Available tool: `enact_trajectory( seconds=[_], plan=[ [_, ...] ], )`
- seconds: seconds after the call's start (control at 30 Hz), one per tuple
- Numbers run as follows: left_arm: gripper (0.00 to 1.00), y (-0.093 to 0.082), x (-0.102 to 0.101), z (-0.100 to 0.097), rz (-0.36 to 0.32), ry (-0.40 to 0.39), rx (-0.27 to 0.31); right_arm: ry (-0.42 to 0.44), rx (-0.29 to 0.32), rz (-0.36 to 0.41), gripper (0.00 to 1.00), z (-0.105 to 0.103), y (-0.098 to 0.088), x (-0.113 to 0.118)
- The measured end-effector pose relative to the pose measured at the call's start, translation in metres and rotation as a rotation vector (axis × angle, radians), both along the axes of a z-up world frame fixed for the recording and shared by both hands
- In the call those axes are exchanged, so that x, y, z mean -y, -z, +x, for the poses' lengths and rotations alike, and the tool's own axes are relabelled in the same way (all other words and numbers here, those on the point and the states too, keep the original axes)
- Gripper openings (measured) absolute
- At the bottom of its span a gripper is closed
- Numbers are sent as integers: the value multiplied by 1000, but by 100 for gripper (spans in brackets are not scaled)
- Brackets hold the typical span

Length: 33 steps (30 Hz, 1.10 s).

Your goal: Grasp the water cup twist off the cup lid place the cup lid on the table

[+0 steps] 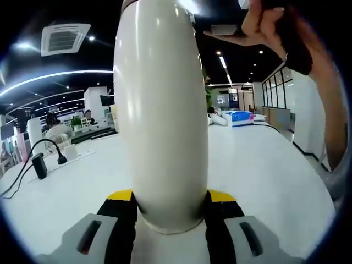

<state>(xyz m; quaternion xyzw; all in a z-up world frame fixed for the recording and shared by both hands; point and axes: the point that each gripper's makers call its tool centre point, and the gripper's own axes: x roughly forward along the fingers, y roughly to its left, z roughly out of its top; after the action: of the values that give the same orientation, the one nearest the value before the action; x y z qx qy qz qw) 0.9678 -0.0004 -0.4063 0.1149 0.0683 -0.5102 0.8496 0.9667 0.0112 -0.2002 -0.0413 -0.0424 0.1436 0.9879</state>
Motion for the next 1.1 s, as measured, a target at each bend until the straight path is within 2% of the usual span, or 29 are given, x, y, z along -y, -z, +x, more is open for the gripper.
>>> enact_trajectory(
  seconds=[0.17, 0.43, 0.67, 1.1],
  plan=[
    [50, 0, 0, 0, 0, 0, 0, -31, -20, 51, 57, 0, 3, -1],
    [50, 0, 0, 0, 1, 0, 0, -32, -15, 26, 46, 1, 5, -2],
    [50, 0, 0, 0, 1, 0, -1, -41, -5, 13, 45, 0, 5, -1],
    [50, 0, 1, 0, 0, 1, -4, -176, -31, 23, 45, 3, 6, -2]
  ],
)
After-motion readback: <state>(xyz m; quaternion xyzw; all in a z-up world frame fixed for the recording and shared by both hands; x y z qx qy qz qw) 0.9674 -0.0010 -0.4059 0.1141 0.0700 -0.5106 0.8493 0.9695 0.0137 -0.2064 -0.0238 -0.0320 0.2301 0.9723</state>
